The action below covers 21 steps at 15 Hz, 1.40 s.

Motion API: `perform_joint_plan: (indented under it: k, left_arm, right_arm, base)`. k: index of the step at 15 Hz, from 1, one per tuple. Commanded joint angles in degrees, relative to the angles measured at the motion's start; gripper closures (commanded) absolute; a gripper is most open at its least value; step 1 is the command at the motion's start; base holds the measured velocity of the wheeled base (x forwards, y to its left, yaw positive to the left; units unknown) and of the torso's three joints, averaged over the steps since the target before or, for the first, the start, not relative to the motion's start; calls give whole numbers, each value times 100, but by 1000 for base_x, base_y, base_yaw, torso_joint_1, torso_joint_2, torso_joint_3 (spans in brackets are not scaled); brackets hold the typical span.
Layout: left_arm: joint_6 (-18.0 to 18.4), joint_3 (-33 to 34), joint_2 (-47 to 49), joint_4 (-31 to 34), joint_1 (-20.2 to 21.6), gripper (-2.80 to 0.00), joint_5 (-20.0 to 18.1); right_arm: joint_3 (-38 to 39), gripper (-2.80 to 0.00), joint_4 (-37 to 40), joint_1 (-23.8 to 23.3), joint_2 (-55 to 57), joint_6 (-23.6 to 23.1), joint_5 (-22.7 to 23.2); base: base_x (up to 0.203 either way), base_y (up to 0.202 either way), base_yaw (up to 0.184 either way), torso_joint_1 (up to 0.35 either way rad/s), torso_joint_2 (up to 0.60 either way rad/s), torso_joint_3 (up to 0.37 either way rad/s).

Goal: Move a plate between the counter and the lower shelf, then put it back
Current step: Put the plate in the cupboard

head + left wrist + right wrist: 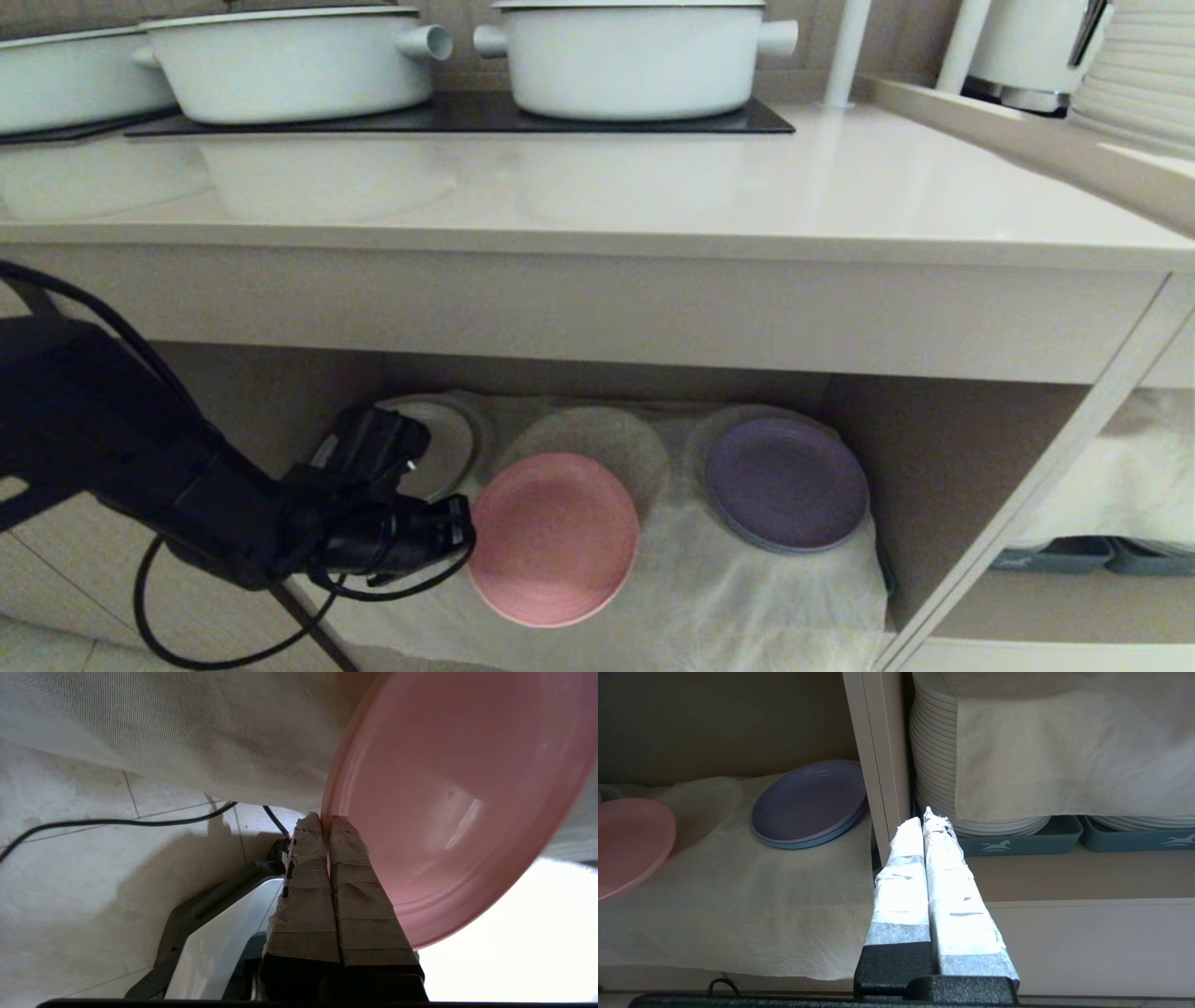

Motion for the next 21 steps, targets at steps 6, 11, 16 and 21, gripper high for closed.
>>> perform_joint_plan:
  k: [6, 11, 16, 21]
  left_arm:
    - [-379, -580, 351, -16, -19, 0, 216]
    - [-526, -890, 543, -10, -104, 0, 369]
    - [-631, -1097, 610, 26, -238, 0, 402]
    - [-837, -1537, 745, 471, -265, 0, 460]
  right_arm:
    - [0, 0, -4, 0, 0, 3, -1]
    - [0, 0, -4, 0, 0, 10, -1]
    - [0, 0, -4, 0, 0, 10, -1]
    - [0, 0, -4, 0, 1, 10, -1]
  base:
    - [0, 0, 0, 0, 0, 0]
    - [0, 0, 0, 0, 0, 0]
    - [0, 0, 0, 0, 0, 0]
    - [0, 0, 0, 0, 0, 0]
